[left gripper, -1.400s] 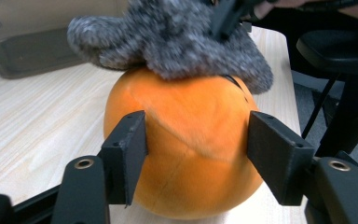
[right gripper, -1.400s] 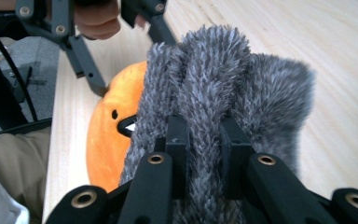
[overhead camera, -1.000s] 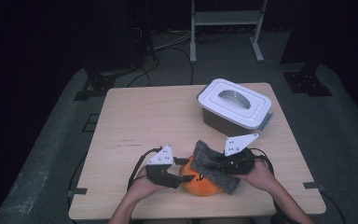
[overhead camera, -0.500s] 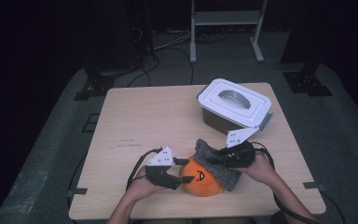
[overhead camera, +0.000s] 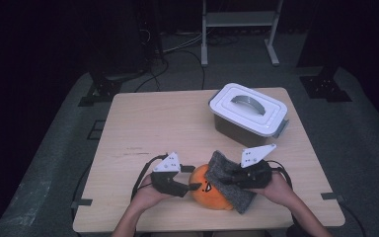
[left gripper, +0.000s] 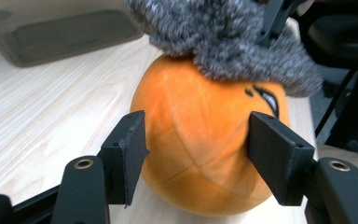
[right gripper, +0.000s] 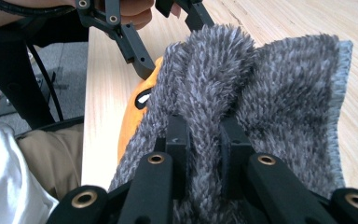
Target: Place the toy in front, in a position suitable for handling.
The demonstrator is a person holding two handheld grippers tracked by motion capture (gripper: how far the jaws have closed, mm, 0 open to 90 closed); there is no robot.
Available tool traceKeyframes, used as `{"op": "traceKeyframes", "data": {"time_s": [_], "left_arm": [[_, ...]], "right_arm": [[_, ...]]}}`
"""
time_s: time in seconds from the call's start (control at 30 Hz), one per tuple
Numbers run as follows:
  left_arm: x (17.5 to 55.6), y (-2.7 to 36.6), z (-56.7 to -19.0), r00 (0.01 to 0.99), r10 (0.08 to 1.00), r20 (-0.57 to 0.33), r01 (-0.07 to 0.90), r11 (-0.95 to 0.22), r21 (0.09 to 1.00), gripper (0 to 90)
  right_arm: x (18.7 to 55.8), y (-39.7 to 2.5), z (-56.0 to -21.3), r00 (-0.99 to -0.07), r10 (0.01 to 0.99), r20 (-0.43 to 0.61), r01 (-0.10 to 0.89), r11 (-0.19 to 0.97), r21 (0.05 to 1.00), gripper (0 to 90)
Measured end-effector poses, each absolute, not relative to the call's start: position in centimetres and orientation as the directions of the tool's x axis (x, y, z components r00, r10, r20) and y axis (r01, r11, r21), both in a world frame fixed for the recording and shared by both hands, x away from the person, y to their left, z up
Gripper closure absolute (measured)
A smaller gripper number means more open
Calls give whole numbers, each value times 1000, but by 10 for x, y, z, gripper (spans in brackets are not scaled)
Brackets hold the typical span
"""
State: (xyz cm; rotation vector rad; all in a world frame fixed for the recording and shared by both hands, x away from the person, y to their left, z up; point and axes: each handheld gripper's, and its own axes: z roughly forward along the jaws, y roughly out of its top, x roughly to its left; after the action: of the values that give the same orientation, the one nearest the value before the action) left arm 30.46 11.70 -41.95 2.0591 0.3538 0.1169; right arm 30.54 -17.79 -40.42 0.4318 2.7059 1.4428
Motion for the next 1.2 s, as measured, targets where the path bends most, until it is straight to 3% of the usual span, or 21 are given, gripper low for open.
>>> {"op": "traceKeyframes", "data": {"time_s": [0.3, 0.53, 0.9, 1.2], "left_arm": [[300, 111, -420, 963, 265, -58, 184, -483, 856, 388], [298, 111, -420, 969, 243, -38, 160, -505, 848, 392], [301, 112, -422, 968, 242, -58, 173, -487, 856, 384], [303, 109, -416, 955, 280, -100, 225, -463, 857, 258]], "right_arm": [[298, -171, -401, -969, 235, 83, 200, 533, 822, 766], [315, -162, -386, -970, 239, 39, 168, 545, 821, 765], [323, -199, -404, -945, 307, 112, 262, 508, 820, 763], [304, -200, -412, -946, 304, 110, 254, 489, 835, 762]]}}
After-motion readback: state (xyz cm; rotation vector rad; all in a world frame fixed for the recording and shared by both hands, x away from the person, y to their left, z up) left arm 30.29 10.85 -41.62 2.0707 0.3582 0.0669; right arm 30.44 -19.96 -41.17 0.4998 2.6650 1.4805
